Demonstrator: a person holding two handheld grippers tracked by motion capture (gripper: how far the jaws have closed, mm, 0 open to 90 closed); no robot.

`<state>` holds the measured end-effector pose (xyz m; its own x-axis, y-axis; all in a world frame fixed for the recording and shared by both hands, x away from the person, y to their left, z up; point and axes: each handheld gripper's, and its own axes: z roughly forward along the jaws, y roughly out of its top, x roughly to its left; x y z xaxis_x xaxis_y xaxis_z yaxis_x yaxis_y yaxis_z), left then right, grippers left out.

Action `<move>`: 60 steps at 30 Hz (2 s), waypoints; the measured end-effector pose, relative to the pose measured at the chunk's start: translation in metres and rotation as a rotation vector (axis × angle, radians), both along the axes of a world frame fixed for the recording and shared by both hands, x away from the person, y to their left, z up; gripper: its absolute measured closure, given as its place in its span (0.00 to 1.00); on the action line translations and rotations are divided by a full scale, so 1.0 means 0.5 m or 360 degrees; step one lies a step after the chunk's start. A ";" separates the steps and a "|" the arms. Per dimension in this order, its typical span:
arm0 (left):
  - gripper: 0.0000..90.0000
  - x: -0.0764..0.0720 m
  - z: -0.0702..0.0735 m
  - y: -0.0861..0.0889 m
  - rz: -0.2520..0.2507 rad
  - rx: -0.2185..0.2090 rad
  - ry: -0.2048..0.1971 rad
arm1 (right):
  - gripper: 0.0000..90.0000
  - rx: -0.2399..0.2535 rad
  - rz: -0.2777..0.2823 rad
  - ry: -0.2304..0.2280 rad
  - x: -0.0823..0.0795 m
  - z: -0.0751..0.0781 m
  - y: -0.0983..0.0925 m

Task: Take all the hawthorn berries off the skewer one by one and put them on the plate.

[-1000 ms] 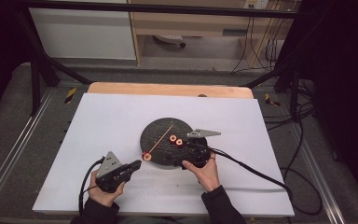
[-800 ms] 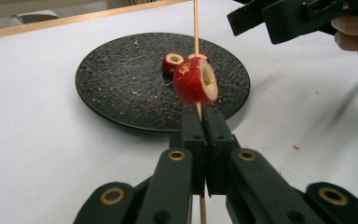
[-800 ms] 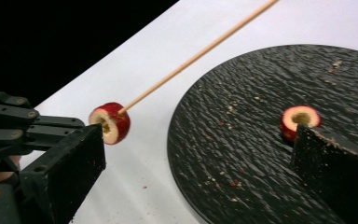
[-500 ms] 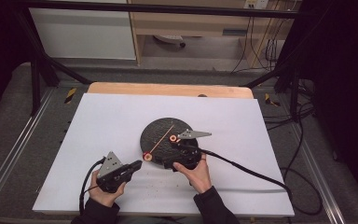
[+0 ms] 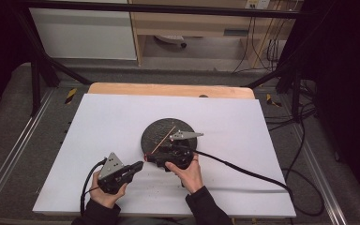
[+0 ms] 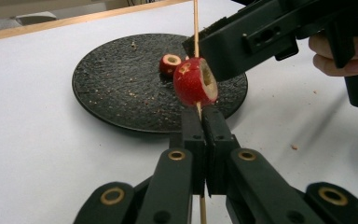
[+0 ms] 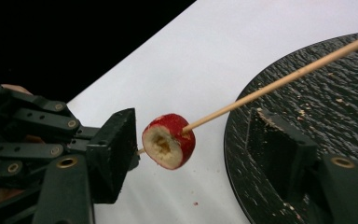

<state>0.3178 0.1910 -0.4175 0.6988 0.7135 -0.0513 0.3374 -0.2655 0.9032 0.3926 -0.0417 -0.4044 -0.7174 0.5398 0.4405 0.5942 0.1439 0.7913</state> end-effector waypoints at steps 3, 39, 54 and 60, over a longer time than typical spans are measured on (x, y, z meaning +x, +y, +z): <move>0.98 0.000 0.000 -0.001 -0.0001 0.0000 0.0000 | 0.43 0.0017 -0.0002 0.0023 0.003 -0.004 0.002; 0.98 -0.003 0.002 -0.004 -0.0011 0.0000 -0.0018 | 0.69 0.0035 0.0058 0.0068 0.010 0.003 -0.004; 0.98 -0.005 0.005 -0.001 -0.0012 -0.0009 -0.0028 | 0.70 0.0011 -0.0042 -0.0035 0.037 0.061 -0.042; 0.98 -0.006 0.006 -0.001 -0.0014 -0.0015 -0.0032 | 0.70 0.0011 -0.0078 -0.0069 0.047 0.084 -0.059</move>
<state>0.3149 0.1904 -0.4145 0.7059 0.7069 -0.0441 0.3169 -0.2596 0.9122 0.4162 -0.0713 -0.3625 -0.7086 0.5718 0.4134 0.5657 0.1102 0.8172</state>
